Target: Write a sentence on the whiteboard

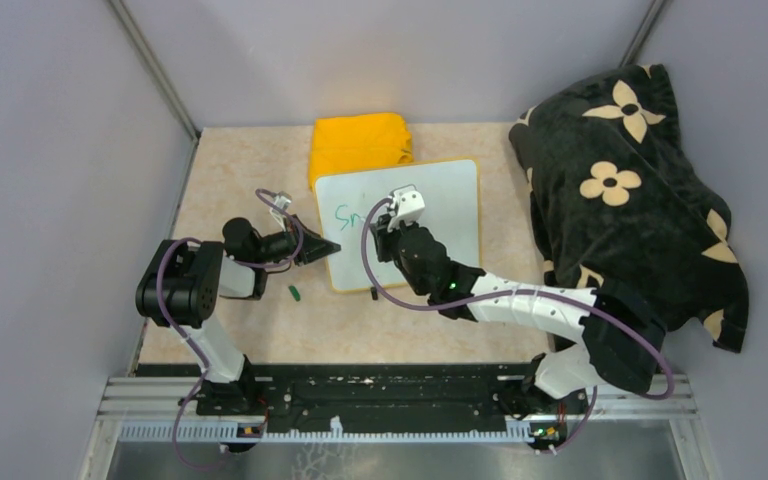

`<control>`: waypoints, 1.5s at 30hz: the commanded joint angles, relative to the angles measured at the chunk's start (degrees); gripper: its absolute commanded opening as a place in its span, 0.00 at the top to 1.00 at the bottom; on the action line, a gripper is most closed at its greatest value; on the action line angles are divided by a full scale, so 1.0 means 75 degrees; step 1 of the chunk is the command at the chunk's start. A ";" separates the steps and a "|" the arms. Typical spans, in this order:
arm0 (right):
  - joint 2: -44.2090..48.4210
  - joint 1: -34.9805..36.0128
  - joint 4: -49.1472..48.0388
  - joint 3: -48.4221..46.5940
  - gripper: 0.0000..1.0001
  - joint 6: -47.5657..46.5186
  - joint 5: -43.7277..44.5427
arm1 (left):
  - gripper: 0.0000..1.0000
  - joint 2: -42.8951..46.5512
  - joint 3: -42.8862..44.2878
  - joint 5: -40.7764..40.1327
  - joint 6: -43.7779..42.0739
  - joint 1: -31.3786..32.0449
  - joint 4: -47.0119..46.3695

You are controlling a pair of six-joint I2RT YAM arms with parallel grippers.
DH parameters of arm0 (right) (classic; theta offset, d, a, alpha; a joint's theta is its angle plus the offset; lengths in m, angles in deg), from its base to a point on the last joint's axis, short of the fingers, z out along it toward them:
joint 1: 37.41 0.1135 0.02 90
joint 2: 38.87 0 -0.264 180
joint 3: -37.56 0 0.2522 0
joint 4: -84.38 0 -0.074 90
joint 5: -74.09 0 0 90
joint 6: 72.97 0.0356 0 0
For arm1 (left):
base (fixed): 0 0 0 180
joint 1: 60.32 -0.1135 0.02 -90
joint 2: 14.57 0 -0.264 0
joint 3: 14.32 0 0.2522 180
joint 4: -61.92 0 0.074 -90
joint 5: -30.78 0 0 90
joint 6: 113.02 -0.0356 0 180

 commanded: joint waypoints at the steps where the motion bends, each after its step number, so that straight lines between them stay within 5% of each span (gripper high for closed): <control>1: 0.0202 -0.0171 0.0164 0.0176 1.00 0.0090 0.0204 | 1.00 -0.0035 0.0049 -0.0250 -0.0303 -0.0037 0.0289; 45: -0.0085 -0.0392 0.0198 -0.0424 1.00 -0.0119 0.0099 | 1.00 -0.0014 0.0064 -0.0235 -0.0378 -0.0001 0.0399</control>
